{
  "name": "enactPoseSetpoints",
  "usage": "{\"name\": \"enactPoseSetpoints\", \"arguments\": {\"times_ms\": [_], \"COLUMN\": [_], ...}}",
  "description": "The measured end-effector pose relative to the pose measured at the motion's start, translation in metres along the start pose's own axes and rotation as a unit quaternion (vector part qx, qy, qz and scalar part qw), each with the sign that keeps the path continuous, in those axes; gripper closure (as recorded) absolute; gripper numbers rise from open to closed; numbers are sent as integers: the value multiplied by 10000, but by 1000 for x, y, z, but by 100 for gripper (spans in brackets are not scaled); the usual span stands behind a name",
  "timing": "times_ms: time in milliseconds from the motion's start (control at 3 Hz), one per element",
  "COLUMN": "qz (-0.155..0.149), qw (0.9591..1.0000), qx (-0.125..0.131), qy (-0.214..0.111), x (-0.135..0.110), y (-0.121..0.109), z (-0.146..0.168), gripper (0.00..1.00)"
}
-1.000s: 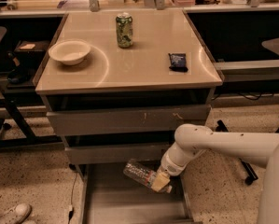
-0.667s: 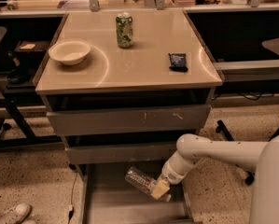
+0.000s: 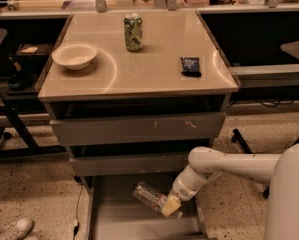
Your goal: Place water bottle into bottom drawer
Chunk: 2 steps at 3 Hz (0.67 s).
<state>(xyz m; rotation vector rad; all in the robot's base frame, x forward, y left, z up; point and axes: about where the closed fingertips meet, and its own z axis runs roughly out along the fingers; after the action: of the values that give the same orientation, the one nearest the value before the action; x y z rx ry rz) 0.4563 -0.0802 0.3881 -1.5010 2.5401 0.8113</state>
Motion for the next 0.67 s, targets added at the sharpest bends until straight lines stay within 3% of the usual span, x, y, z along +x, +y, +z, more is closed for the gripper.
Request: {"name": "enactPoseSetpoints", "arguments": {"times_ms": [667], "qz": [588], "qw": [9962], "qx": [-222], "qy": [-600], "x": [14], "y": [-11], "z": [84], "gripper": [100]}}
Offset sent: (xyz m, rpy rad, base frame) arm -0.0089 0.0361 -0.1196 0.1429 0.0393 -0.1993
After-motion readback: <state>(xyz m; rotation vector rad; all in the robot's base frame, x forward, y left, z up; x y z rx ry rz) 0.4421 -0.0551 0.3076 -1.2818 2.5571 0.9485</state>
